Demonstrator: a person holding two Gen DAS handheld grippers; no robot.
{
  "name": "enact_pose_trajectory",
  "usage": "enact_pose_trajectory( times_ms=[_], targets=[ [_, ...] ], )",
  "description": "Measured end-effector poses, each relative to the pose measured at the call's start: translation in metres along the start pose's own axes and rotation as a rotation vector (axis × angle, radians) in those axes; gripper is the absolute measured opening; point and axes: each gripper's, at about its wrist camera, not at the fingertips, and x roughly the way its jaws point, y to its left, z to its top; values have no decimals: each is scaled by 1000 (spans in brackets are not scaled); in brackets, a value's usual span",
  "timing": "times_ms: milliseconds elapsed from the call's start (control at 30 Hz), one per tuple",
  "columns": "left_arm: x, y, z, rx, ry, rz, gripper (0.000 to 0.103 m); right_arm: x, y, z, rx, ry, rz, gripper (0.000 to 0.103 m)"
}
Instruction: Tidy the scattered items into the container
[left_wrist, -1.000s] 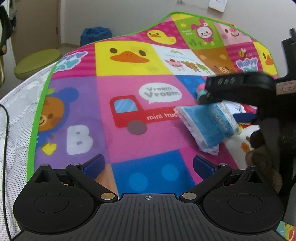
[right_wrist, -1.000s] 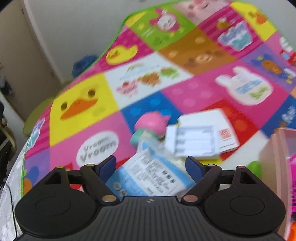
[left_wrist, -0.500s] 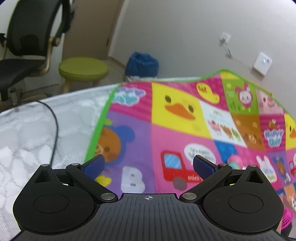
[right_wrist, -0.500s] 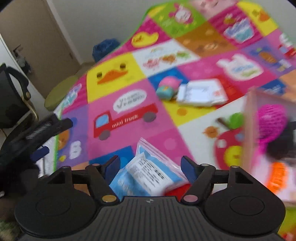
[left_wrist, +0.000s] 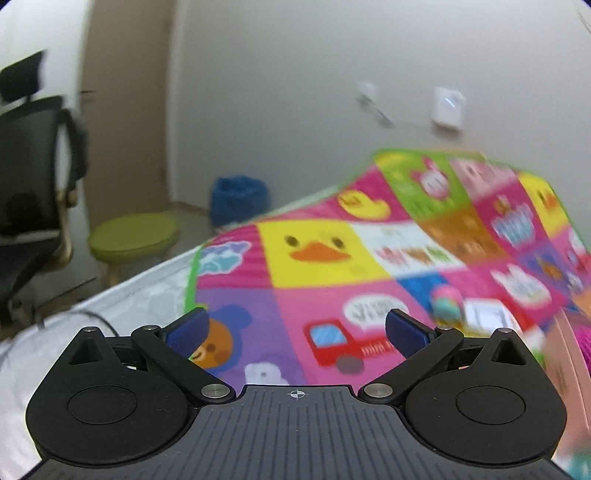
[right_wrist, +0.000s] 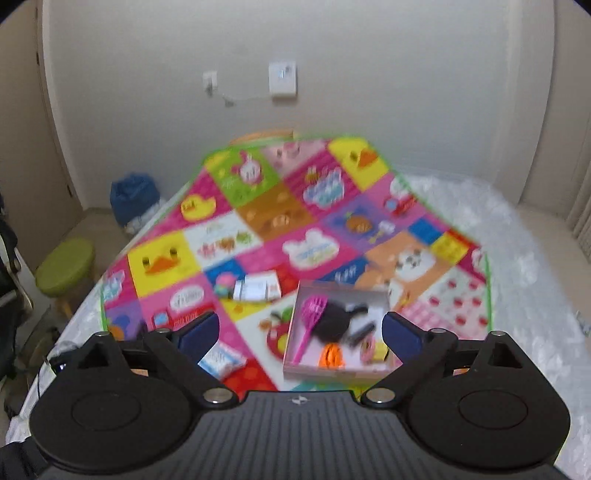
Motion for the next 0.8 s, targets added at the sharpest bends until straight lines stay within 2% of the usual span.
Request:
enact_pose_trajectory(
  times_ms=[67, 133, 233, 300, 333, 433, 533, 600, 667, 733, 800],
  targets=[
    [-20, 10, 33, -60, 24, -89, 103, -14, -7, 5, 33, -87, 21, 96],
    [-42, 11, 74, -63, 29, -158, 103, -24, -18, 2, 86, -157, 97, 97],
    [-87, -12, 132, 74, 75, -270, 103, -32, -37, -3, 128, -214, 178, 98],
    [-124, -30, 157, 165, 124, -366, 103, -35, -51, -6, 131, -248, 209, 103],
    [-142, -37, 165, 185, 131, -387, 103, -36, -57, -9, 115, -261, 213, 103],
    [-210, -48, 179, 207, 93, -359, 103, -43, -74, -28, 99, -319, 188, 103],
    [-275, -55, 186, 222, 27, -320, 103, -42, -92, -44, 125, -376, 224, 103],
    [-304, -69, 187, 280, 9, -301, 103, -29, -103, -49, 163, -381, 232, 103],
    [-316, -97, 184, 404, -41, -317, 103, -8, -117, -50, 218, -370, 212, 103],
    [-305, -130, 178, 501, -82, -296, 103, 11, -134, -53, 273, -347, 184, 103],
    [-284, -158, 163, 541, -59, -296, 103, 29, -155, -61, 311, -322, 133, 103]
  ],
)
